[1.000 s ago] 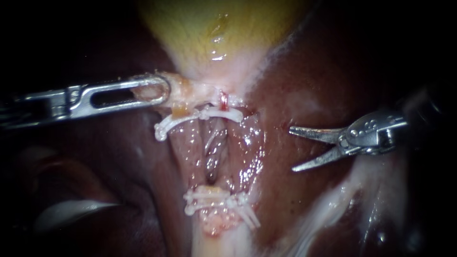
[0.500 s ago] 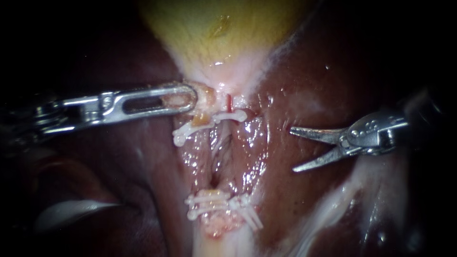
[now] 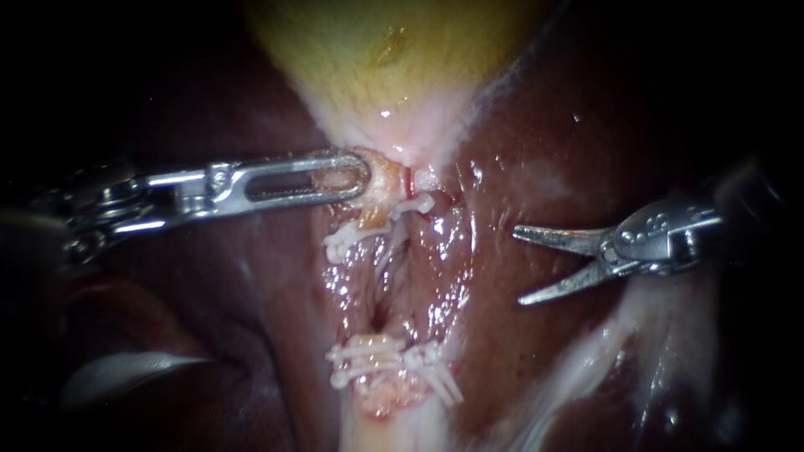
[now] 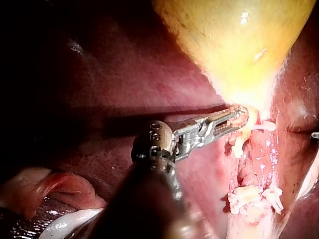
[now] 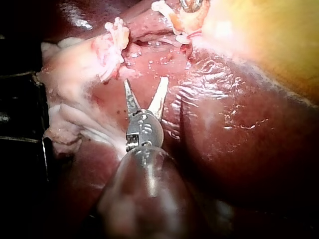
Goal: Go back from the cut right tube
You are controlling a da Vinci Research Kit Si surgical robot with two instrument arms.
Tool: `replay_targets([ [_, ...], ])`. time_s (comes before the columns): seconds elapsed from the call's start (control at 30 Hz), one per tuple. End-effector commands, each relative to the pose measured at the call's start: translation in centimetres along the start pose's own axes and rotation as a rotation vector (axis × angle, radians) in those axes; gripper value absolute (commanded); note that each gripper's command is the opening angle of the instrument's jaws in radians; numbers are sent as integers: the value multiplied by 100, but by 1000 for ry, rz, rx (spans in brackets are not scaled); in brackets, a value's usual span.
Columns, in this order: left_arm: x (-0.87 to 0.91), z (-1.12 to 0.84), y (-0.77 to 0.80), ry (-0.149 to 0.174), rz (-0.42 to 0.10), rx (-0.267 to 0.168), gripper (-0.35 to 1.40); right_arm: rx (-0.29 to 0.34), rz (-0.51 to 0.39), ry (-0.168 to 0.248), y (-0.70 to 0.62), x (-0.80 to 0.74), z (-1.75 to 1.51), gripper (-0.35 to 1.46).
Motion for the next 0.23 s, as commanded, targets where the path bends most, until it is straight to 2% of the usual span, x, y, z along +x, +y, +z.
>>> replay_targets([
  [0.03,0,0,0,0,1,1,-35,0,0,0,0,0,0,145],
  [0.23,0,0,0,3,1,-1,-35,0,0,0,0,0,0,145],
])
